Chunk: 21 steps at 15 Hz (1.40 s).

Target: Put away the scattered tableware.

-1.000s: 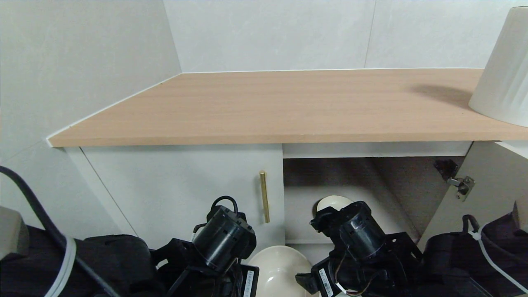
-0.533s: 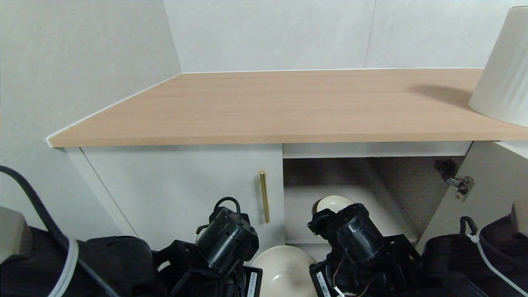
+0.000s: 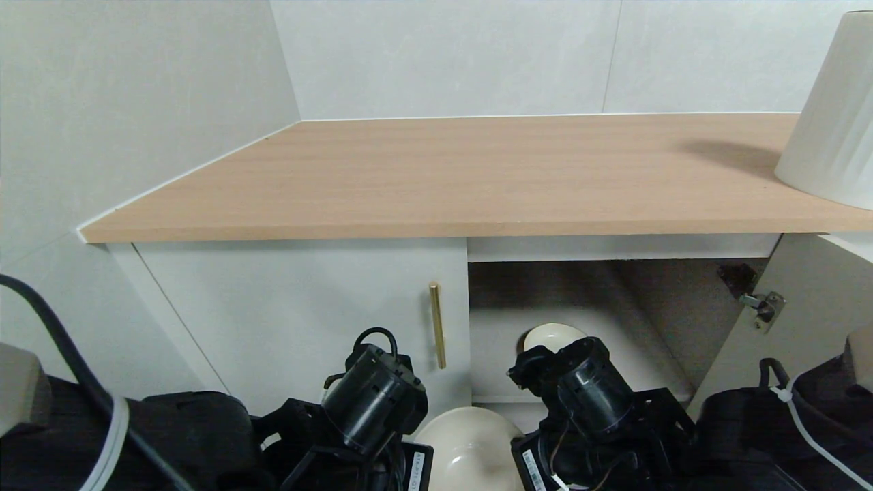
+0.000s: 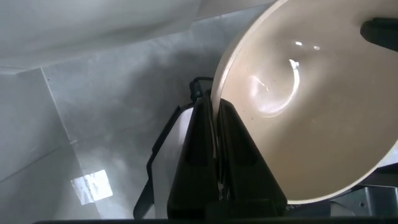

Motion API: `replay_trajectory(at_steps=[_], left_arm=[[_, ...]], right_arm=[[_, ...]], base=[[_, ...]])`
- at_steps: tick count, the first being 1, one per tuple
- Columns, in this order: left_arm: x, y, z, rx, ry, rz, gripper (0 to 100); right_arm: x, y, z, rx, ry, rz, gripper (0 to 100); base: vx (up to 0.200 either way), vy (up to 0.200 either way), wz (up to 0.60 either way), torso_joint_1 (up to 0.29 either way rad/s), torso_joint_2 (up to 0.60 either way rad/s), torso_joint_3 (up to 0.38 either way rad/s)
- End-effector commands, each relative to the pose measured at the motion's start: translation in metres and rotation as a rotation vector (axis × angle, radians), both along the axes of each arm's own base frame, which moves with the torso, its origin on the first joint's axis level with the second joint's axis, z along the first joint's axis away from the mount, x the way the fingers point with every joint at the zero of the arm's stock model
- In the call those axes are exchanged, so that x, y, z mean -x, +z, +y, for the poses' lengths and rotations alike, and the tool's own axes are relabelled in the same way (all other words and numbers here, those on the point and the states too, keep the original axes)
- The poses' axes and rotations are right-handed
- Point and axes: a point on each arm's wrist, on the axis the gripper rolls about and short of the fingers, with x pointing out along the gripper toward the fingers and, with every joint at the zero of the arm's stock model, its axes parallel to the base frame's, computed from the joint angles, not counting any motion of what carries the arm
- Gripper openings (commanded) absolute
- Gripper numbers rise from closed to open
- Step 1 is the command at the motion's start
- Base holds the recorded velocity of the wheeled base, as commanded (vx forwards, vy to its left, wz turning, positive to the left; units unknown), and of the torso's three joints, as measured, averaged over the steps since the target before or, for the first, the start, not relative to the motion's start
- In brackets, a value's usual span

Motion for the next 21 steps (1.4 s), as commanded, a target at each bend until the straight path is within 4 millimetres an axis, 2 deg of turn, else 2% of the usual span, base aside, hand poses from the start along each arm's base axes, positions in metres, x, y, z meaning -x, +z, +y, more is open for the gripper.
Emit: replay_trajectory(at_steps=[1, 9, 12, 15, 16, 17, 21], left_arm=[[0.000, -0.001, 0.000, -0.003, 0.002, 0.002, 100], [-0.001, 0.000, 0.000, -0.001, 0.002, -0.002, 100], [-0.001, 0.000, 0.000, -0.002, 0.004, -0.001, 100], [-0.001, 0.000, 0.000, -0.002, 0.004, -0.001, 100], [-0.001, 0.000, 0.000, -0.002, 0.004, -0.001, 100], [-0.001, 0.000, 0.000, -0.002, 0.005, -0.003, 100], [-0.001, 0.000, 0.000, -0.004, 0.007, -0.003, 100]], right_arm=[[0.000, -0.001, 0.000, 0.002, -0.001, 0.001, 0], [-0.001, -0.005, 0.001, 0.015, -0.001, 0.010, 0], [-0.008, -0.016, -0.005, 0.059, -0.039, 0.023, 0], [-0.028, -0.028, -0.017, 0.117, -0.144, 0.012, 0], [-0.045, -0.030, -0.026, 0.119, -0.222, -0.001, 0], [-0.054, -0.030, -0.032, 0.112, -0.260, 0.000, 0], [-0.087, -0.024, -0.041, -0.083, -0.519, 0.045, 0]], base=[[0.000, 0.000, 0.00, 0.000, 0.00, 0.000], [0.000, 0.000, 0.00, 0.000, 0.00, 0.000], [0.000, 0.000, 0.00, 0.000, 0.00, 0.000], [0.000, 0.000, 0.00, 0.000, 0.00, 0.000], [0.000, 0.000, 0.00, 0.000, 0.00, 0.000], [0.000, 0.000, 0.00, 0.000, 0.00, 0.000], [0.000, 0.000, 0.00, 0.000, 0.00, 0.000]])
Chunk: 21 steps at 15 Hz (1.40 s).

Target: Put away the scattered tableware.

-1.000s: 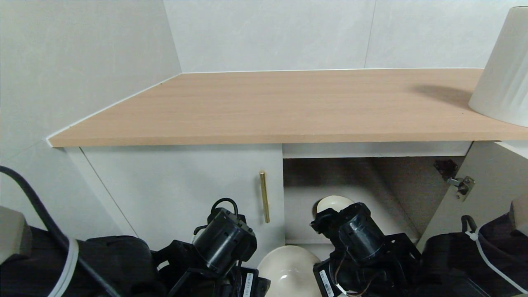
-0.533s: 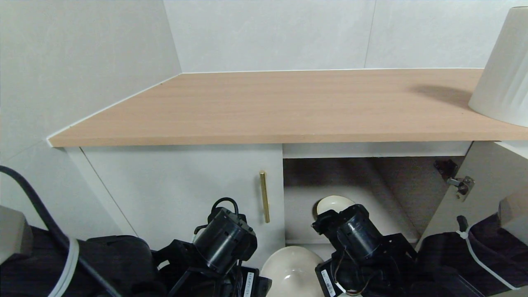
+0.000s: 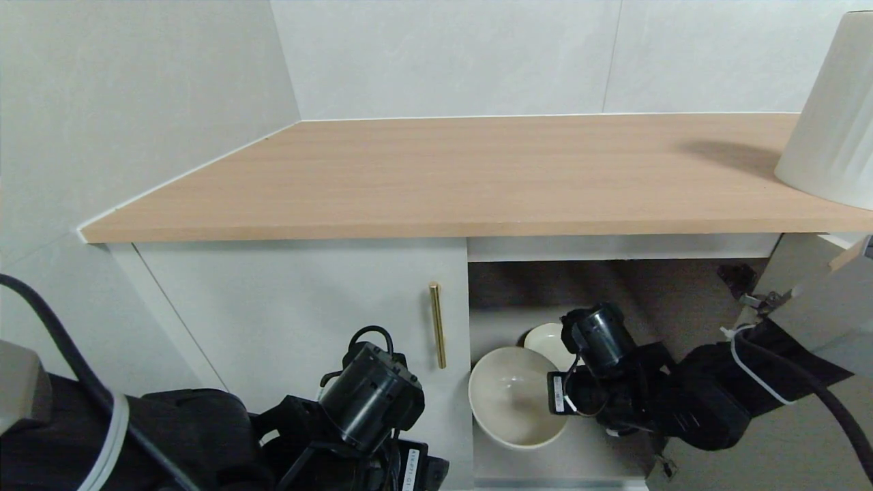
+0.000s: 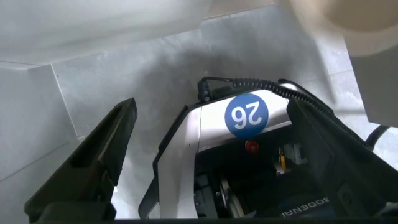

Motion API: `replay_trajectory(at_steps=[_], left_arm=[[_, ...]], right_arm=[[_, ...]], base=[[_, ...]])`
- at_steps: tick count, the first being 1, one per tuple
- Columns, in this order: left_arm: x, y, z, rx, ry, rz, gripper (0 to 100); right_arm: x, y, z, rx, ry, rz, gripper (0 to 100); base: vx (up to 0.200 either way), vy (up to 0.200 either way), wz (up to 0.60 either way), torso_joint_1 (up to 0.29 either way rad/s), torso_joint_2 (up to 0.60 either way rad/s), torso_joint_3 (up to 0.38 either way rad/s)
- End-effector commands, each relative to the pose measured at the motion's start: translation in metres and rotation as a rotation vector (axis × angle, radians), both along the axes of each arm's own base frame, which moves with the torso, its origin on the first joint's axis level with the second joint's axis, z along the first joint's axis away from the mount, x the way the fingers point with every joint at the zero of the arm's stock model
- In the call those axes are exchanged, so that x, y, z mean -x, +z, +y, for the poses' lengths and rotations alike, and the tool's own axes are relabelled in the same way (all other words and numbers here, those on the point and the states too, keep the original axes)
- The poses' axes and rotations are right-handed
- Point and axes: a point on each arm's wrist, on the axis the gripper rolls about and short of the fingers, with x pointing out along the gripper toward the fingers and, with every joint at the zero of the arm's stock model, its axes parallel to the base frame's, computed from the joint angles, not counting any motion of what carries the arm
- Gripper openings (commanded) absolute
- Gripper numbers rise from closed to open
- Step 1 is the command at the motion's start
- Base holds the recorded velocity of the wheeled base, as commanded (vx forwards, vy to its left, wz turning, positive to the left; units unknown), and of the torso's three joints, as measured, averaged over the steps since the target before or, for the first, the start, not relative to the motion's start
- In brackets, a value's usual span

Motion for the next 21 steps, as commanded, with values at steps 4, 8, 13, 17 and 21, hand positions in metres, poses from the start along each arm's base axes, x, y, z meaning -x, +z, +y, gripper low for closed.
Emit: replay_trajectory(at_steps=[4, 8, 13, 17, 21], left_arm=[[0.000, 0.000, 0.000, 0.000, 0.003, 0.000, 100], [-0.001, 0.000, 0.000, -0.001, 0.003, 0.001, 100], [-0.001, -0.001, 0.000, -0.003, 0.003, 0.003, 100], [-0.001, -0.001, 0.000, -0.004, 0.003, 0.004, 100], [-0.001, -0.001, 0.000, -0.004, 0.003, 0.004, 100]], right_arm=[[-0.027, -0.001, -0.007, -0.094, -0.146, -0.011, 0], [-0.035, 0.002, -0.010, -0.108, -0.206, -0.077, 0], [-0.053, -0.005, -0.018, -0.066, -0.304, -0.109, 0], [-0.067, -0.006, -0.031, -0.054, -0.366, -0.126, 0], [-0.077, -0.016, -0.040, -0.026, -0.409, -0.120, 0]], base=[[0.000, 0.000, 0.00, 0.000, 0.00, 0.000], [0.000, 0.000, 0.00, 0.000, 0.00, 0.000], [0.000, 0.000, 0.00, 0.000, 0.00, 0.000], [0.000, 0.000, 0.00, 0.000, 0.00, 0.000], [0.000, 0.000, 0.00, 0.000, 0.00, 0.000]])
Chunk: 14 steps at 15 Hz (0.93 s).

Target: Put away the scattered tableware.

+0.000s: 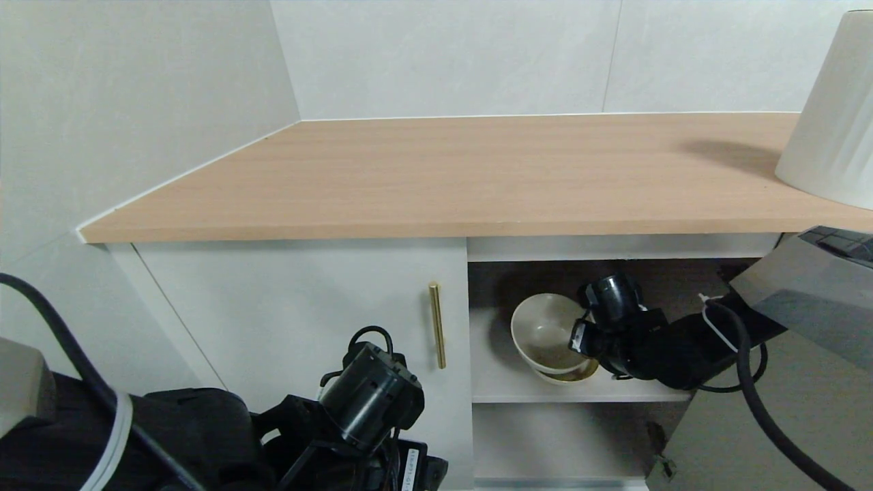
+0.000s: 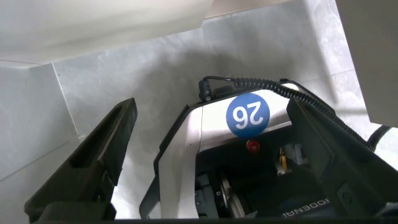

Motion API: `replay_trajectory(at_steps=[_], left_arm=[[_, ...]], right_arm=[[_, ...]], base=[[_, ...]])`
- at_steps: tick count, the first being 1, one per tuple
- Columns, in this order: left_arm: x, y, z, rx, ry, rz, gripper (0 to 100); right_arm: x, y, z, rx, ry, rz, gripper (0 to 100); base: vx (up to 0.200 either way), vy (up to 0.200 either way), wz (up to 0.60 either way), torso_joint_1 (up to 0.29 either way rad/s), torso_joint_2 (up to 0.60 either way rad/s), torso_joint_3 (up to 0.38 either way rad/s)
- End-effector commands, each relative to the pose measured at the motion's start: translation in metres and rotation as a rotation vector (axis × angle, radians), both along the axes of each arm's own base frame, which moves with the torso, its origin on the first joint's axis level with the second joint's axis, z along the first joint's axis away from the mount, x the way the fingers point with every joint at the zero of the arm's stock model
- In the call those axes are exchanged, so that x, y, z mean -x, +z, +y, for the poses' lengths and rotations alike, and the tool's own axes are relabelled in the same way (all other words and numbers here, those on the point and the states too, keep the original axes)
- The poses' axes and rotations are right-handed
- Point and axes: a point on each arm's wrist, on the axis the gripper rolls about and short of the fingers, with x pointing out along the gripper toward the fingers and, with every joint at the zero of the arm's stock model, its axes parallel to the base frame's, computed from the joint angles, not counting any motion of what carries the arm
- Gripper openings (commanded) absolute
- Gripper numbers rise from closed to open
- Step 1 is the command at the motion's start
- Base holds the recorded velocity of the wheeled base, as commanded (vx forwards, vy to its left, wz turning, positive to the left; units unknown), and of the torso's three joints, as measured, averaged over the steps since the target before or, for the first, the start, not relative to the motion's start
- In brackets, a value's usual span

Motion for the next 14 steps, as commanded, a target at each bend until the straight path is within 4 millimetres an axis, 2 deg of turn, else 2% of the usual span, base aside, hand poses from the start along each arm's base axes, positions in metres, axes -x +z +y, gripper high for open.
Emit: replay_trajectory(at_steps=[1, 13, 14], left_arm=[[0.0000, 0.0001, 0.0000, 0.001, 0.001, -0.001, 100], [0.0000, 0.0001, 0.0000, 0.001, 0.001, -0.001, 100], [0.0000, 0.0001, 0.0000, 0.001, 0.001, -0.001, 100]], right_arm=[[-0.0042, -0.0092, -0.0038, 0.011, -0.013, 0.019, 0], [-0.0109, -0.0180, -0.0101, 0.022, -0.029, 0.035, 0], [-0.0110, -0.0186, -0.0101, 0.024, -0.030, 0.036, 100]], base=[[0.000, 0.000, 0.00, 0.000, 0.00, 0.000], [0.000, 0.000, 0.00, 0.000, 0.00, 0.000], [0.000, 0.000, 0.00, 0.000, 0.00, 0.000]])
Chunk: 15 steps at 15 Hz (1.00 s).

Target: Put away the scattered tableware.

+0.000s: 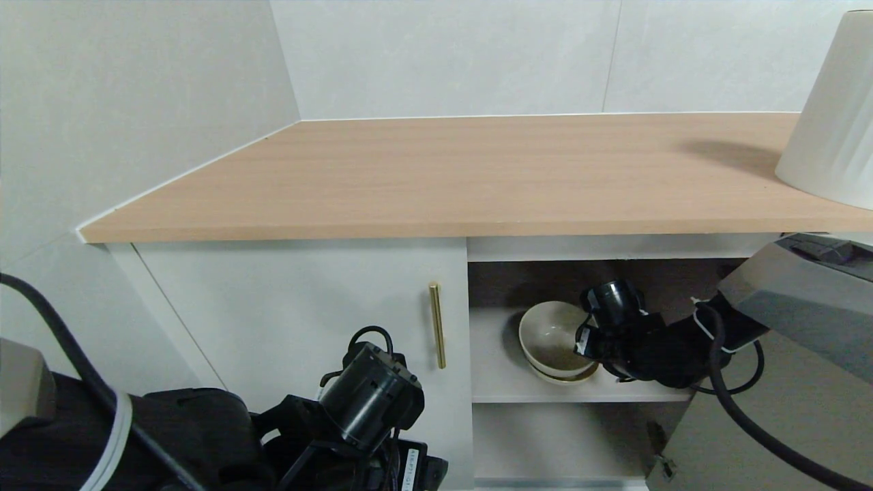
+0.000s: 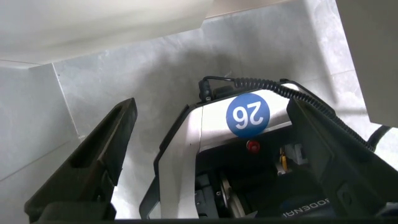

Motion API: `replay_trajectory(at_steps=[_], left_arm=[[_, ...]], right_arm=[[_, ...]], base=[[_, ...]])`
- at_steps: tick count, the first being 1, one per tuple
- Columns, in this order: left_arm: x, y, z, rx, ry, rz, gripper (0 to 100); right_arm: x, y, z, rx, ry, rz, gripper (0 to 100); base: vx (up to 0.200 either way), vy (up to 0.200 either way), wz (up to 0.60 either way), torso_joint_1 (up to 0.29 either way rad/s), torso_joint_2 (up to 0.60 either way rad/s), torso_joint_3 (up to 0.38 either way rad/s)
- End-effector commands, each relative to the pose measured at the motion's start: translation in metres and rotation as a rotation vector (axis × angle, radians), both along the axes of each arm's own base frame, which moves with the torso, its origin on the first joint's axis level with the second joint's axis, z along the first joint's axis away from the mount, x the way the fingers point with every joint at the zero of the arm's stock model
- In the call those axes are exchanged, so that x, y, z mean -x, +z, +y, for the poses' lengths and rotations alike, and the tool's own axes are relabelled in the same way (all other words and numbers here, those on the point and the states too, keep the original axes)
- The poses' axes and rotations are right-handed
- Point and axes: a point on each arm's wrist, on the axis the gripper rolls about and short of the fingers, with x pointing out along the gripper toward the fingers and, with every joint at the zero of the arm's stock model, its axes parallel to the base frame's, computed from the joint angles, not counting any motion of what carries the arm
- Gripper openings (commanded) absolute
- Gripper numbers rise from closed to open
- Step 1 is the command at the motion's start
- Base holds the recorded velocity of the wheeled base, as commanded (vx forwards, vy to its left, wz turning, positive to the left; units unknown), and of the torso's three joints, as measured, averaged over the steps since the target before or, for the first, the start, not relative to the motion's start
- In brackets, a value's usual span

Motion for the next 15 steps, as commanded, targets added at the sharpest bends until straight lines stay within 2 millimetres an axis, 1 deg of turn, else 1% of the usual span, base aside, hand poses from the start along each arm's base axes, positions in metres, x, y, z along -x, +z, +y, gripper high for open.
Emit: replay_trajectory(at_steps=[1, 6, 7, 8, 9, 11, 12, 13, 14, 15], left_arm=[[0.000, 0.000, 0.000, 0.000, 0.001, 0.000, 100], [0.000, 0.000, 0.000, -0.002, 0.001, 0.000, 100], [0.001, 0.002, 0.002, 0.000, 0.005, -0.003, 100], [0.001, 0.005, 0.005, -0.004, 0.014, -0.007, 100], [0.001, 0.011, 0.010, -0.007, 0.027, -0.017, 100], [0.006, 0.031, 0.024, 0.021, 0.052, -0.053, 100], [0.010, 0.041, 0.031, 0.038, 0.062, -0.069, 100], [0.017, 0.054, 0.042, 0.055, 0.076, -0.088, 100], [0.021, 0.062, 0.049, 0.066, 0.088, -0.099, 100], [0.027, 0.070, 0.057, 0.079, 0.096, -0.113, 100]], right_arm=[[0.000, -0.001, 0.000, 0.000, 0.001, 0.003, 100], [0.001, 0.003, 0.000, -0.004, 0.001, -0.006, 100], [0.004, 0.008, 0.001, -0.008, 0.016, -0.010, 100], [0.006, 0.008, 0.002, 0.009, 0.034, 0.002, 100], [0.009, 0.010, 0.002, 0.015, 0.041, 0.010, 100], [0.020, 0.025, 0.006, 0.020, 0.076, 0.025, 100], [0.027, 0.034, 0.006, 0.051, 0.113, 0.047, 100], [0.040, 0.045, 0.002, 0.079, 0.157, 0.079, 100], [0.049, 0.055, 0.003, 0.077, 0.194, 0.084, 100], [0.065, 0.071, 0.002, 0.072, 0.265, 0.081, 100]], base=[[0.000, 0.000, 0.00, 0.000, 0.00, 0.000], [0.000, 0.000, 0.00, 0.000, 0.00, 0.000], [0.000, 0.000, 0.00, 0.000, 0.00, 0.000], [0.000, 0.000, 0.00, 0.000, 0.00, 0.000], [0.000, 0.000, 0.00, 0.000, 0.00, 0.000], [0.000, 0.000, 0.00, 0.000, 0.00, 0.000], [0.000, 0.000, 0.00, 0.000, 0.00, 0.000], [0.000, 0.000, 0.00, 0.000, 0.00, 0.000], [0.000, 0.000, 0.00, 0.000, 0.00, 0.000], [0.000, 0.000, 0.00, 0.000, 0.00, 0.000]])
